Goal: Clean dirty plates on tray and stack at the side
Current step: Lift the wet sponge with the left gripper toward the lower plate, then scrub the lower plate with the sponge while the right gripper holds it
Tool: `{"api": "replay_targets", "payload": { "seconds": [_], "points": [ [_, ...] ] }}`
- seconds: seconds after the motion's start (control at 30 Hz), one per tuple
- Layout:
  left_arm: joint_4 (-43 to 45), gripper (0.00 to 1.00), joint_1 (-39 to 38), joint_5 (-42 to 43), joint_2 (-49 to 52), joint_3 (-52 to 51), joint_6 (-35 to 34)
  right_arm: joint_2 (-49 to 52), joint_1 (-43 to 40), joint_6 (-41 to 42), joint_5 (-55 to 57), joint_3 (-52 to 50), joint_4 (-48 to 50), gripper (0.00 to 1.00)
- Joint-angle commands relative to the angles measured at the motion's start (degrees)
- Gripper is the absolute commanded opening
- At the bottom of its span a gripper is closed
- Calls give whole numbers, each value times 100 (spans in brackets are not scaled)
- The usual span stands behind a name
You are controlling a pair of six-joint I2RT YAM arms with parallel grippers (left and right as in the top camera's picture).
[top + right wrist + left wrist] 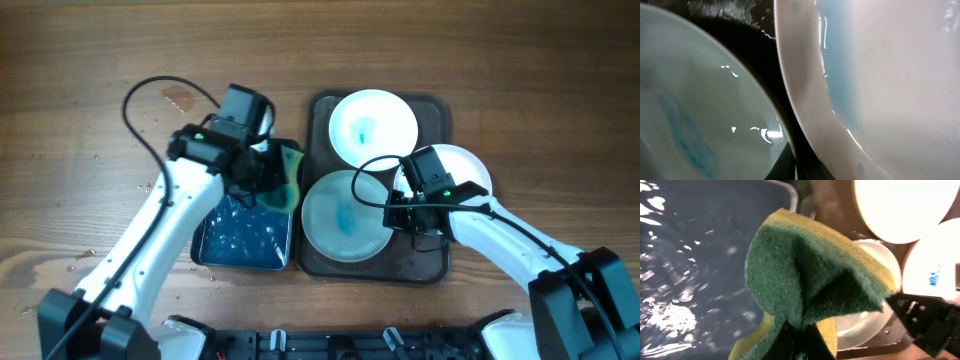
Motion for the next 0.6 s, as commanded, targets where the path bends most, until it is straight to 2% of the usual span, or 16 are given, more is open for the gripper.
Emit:
{"api": "replay_targets", "payload": {
  "seconds": [0.0, 0.1, 0.17, 0.23, 0.33, 0.4, 0.47, 0.57],
  "points": [
    [516, 4, -627, 485, 468, 61, -514, 155, -31, 525, 769, -35, -125, 4],
    [1121, 4, -1327, 481, 1314, 61, -1139, 155, -31, 520, 719, -35, -179, 4],
    [1707, 4, -1628, 933, 1897, 61, -1408, 155, -31, 374, 619, -35, -157, 4],
    [2107, 4, -1786, 1370, 2319, 61, -1694, 155, -31, 374, 619, -35, -175, 4],
    [2229, 4, -1840, 1480, 2756, 61, -1711, 157, -31, 374, 592, -35, -181, 4],
    [1700, 4, -1696, 957, 2793, 63, -1716, 155, -31, 374, 568, -35, -181, 4],
    [638, 4, -1397, -688, 2610, 90, -1781, 157, -31, 376, 568, -35, -181, 4],
    [144, 4, -1152, -1808, 2332, 90, -1683, 155, -31, 376, 573, -35, -177, 4]
  ]
}}
